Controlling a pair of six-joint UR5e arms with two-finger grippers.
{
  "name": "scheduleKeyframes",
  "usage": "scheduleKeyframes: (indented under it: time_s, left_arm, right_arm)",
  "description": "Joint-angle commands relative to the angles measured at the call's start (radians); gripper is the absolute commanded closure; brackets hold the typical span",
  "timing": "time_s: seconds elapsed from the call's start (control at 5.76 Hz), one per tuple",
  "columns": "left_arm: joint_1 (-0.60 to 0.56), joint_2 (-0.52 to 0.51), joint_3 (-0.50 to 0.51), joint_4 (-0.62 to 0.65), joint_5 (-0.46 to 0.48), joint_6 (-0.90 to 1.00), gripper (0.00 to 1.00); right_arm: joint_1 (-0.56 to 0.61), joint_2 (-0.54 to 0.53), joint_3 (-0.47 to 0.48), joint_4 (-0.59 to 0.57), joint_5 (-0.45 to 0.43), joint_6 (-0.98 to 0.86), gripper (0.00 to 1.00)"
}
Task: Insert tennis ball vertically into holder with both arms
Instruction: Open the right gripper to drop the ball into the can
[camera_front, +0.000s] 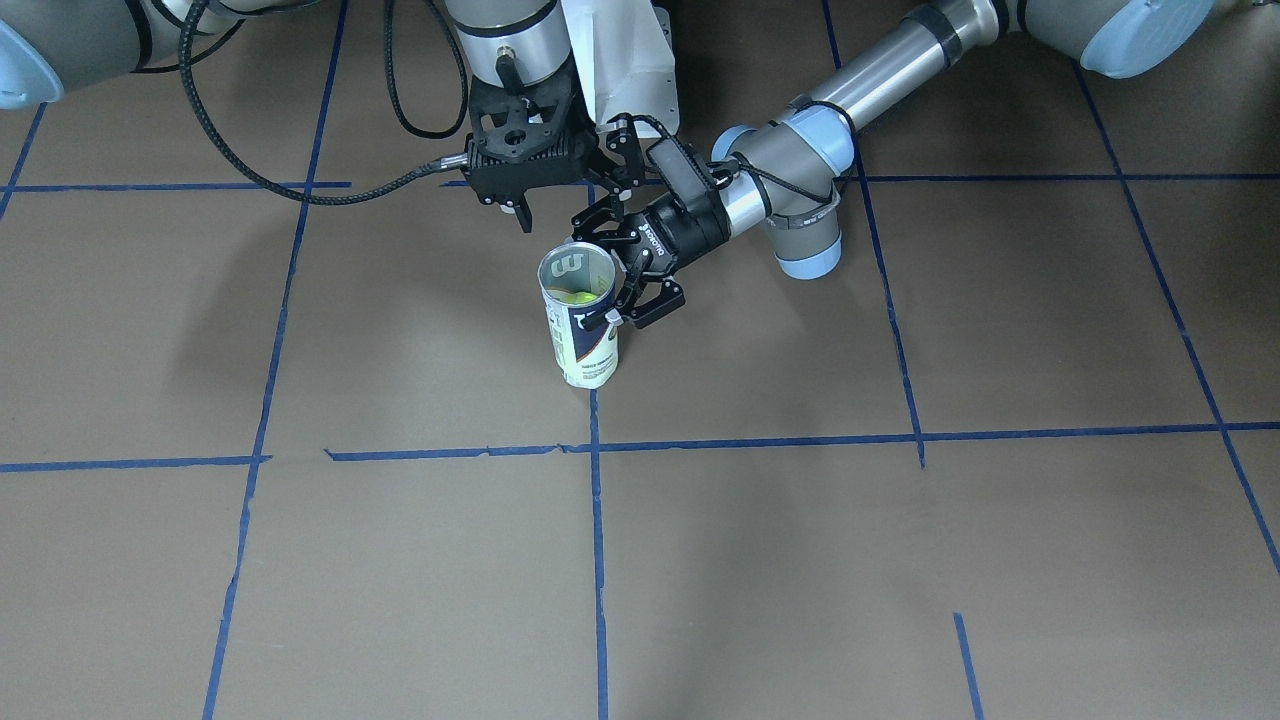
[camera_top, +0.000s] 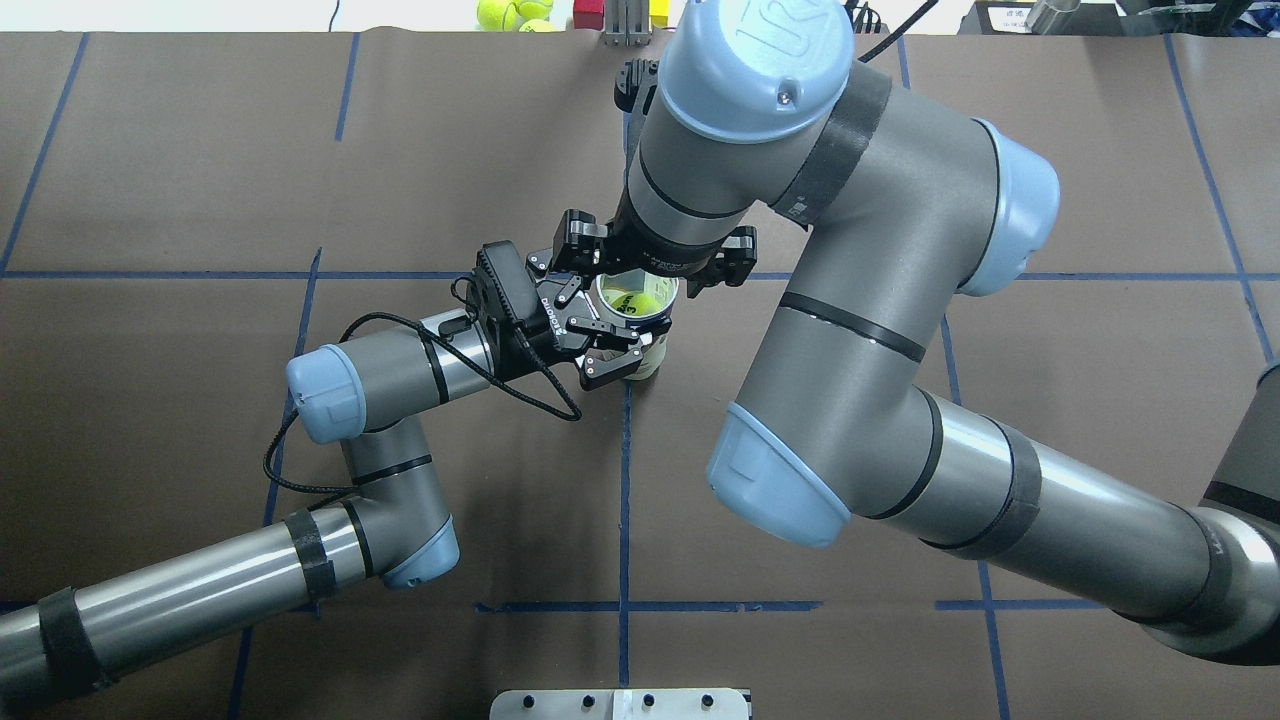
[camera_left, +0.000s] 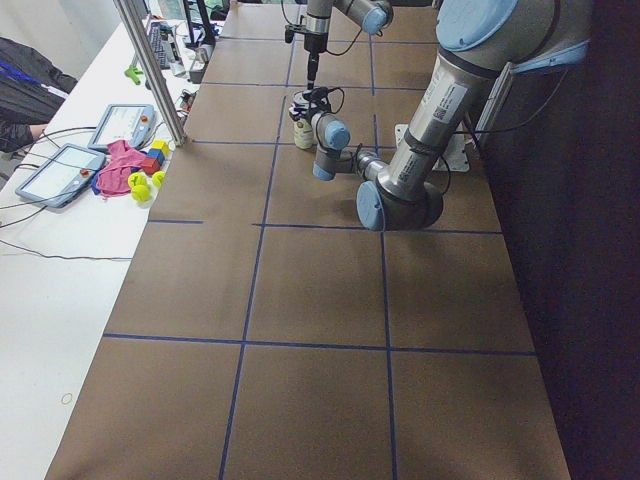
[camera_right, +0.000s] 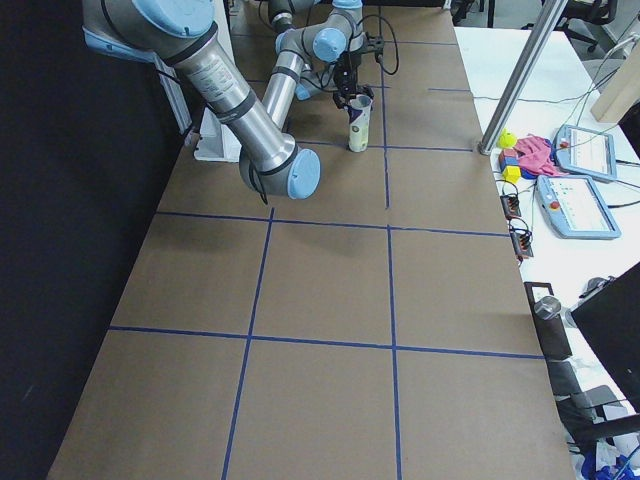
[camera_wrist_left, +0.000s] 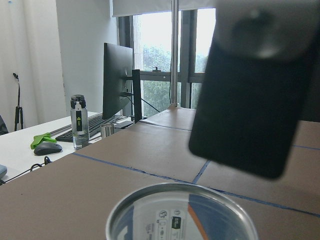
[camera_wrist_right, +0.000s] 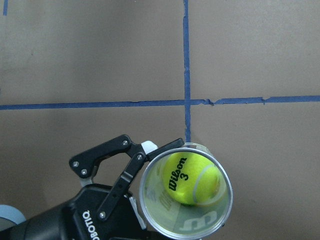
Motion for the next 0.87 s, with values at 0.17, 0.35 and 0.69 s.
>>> scheduleKeyframes:
  time_s: [0.17,0.35,0.69]
  left_arm:
    - [-0.005,0.001,-0.005,0.0,0.002,0.002,0.16]
    - [-0.008,0.001,-0.007,0.0,0.002,0.002,0.12]
    - [-0.021,0.004,-0.044,0.005,0.002,0.0,0.03]
  right_arm:
    - [0.123,-0.073,0.005,-0.001,0.115,-0.178,0.01]
    - [0.192,-0.119,0.008,-0.001,0.178,-0.274,0.01]
    - [0.298,-0.24,0.008,0.0,0.211,-0.53,0.01]
